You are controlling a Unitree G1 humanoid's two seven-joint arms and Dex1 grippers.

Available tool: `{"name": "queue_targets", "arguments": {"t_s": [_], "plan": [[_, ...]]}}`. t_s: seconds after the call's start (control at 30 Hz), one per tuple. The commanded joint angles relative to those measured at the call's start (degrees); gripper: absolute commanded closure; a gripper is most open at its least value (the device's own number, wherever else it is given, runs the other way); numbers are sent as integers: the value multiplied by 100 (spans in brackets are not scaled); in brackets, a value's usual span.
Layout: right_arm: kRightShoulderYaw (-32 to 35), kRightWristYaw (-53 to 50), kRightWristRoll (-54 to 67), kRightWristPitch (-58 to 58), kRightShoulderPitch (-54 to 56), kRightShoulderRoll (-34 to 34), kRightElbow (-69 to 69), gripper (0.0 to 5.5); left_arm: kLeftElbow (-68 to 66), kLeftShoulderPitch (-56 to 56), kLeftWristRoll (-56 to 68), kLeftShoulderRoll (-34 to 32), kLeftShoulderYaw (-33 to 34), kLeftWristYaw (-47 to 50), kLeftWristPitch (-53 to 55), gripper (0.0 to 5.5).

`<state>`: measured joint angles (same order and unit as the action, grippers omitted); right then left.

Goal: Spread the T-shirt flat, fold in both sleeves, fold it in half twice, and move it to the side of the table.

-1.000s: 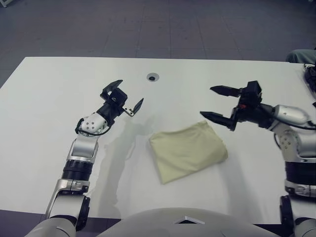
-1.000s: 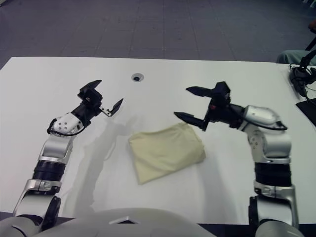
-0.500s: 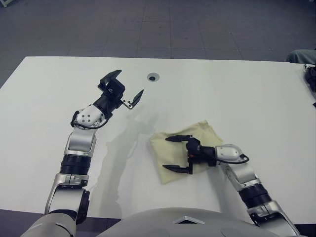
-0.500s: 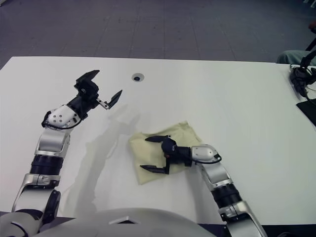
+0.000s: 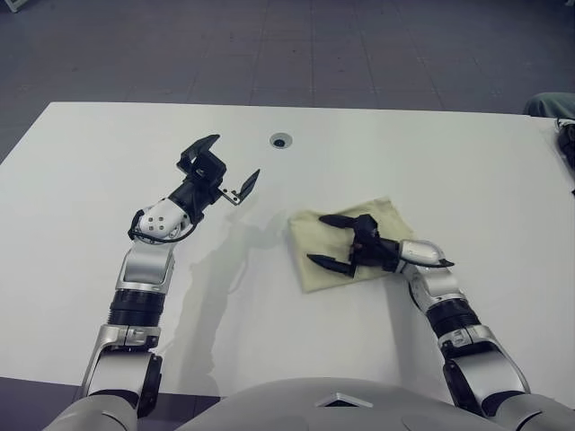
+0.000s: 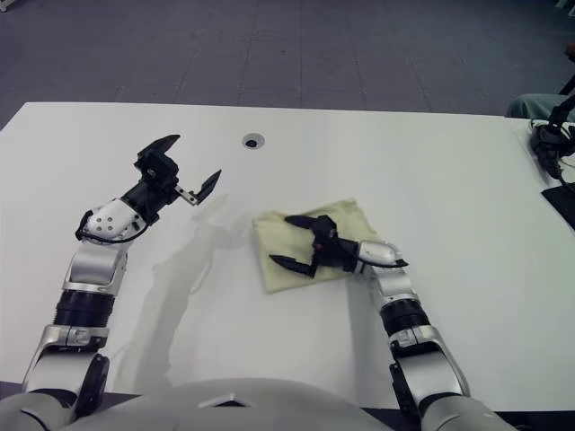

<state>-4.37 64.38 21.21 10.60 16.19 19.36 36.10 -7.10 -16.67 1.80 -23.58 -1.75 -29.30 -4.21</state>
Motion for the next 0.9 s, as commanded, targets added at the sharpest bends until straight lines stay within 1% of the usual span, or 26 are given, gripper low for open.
{"name": "queue_targets", "arguments": {"t_s": [0.03, 0.1, 0.23, 0.33, 0.47, 0.67, 0.77, 0.9], "plan": [[791, -933, 19, -65, -476, 253, 854, 13, 87, 109, -18, -78, 50, 0, 0, 10], [878, -1802, -450, 376, -497, 391, 1288, 13, 142, 177, 8, -103, 95, 3, 9, 10], [705, -3924, -1411, 539, -386, 723, 2453, 13, 259, 344, 36, -151, 221, 54, 39, 10], [511, -4935, -1916, 665, -353, 929, 2872, 13, 287, 366, 48, -145, 253, 58, 54, 10], [444, -6093, -2161, 350, -42, 1026, 3221, 13, 334, 449, 30, -138, 303, 95, 38, 10], [905, -6971, -1788, -126, 495, 868, 3445, 13, 439, 495, 7, -117, 311, 121, 52, 10], [1087, -7121, -1674, -196, 688, 832, 3487, 13, 471, 502, 8, -112, 300, 123, 57, 10], [1266, -7008, -1607, -221, 830, 746, 3484, 13, 477, 483, 14, -112, 285, 105, 66, 10]]}}
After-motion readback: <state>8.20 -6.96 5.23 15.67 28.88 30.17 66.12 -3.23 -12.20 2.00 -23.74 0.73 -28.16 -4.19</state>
